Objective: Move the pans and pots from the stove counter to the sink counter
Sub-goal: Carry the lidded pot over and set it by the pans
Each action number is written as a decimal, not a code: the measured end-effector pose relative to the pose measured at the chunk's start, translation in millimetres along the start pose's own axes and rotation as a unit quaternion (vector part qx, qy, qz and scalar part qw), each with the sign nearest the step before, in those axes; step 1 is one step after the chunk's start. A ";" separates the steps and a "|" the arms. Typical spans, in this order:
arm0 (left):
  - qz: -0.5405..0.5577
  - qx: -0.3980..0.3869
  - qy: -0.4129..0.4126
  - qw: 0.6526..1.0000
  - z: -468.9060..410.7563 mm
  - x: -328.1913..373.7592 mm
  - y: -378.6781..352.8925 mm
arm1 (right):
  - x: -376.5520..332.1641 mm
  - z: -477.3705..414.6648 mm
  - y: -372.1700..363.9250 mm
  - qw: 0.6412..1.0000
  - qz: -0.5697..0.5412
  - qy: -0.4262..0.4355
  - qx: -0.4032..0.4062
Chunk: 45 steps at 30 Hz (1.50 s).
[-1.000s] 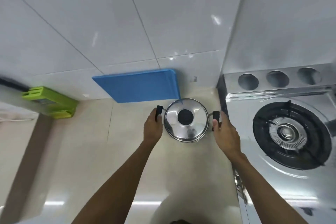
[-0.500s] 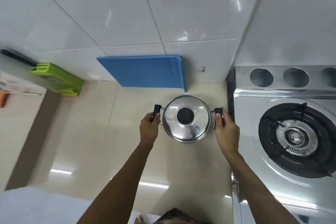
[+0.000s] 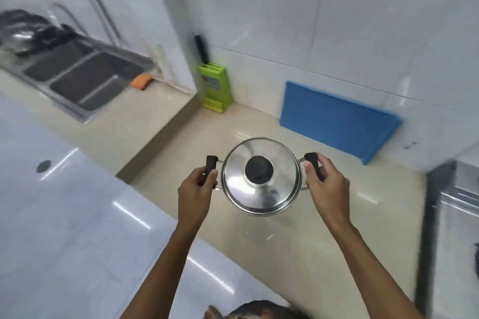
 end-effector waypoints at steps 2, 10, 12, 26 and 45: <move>0.002 0.042 -0.003 0.999 1.5 -12.7 75.6 | -43.4 27.8 -52.1 0.999 -0.020 0.027 -0.036; -0.052 0.185 0.004 0.981 12.3 -63.5 349.1 | -183.6 135.2 -270.7 0.978 -0.071 0.085 -0.177; -0.053 0.221 0.017 0.974 18.0 -81.8 404.8 | -213.8 162.7 -323.6 0.969 -0.071 0.102 -0.215; -0.010 0.349 0.109 0.931 -35.3 -255.9 631.6 | -354.1 256.0 -627.3 0.919 0.033 0.179 -0.349; -0.027 0.361 0.148 0.920 -352.0 -470.3 914.4 | -583.4 235.2 -1065.5 0.903 0.101 0.202 -0.366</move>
Point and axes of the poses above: each hand's wrist, its own z-axis away from the middle knuckle, its own y-axis out of the back of the hand, x = y × z, the point moved 9 cm from there along -z, towards the middle knuckle, and after that the axes turned 13 degrees about -y, right-handed, at the moved point
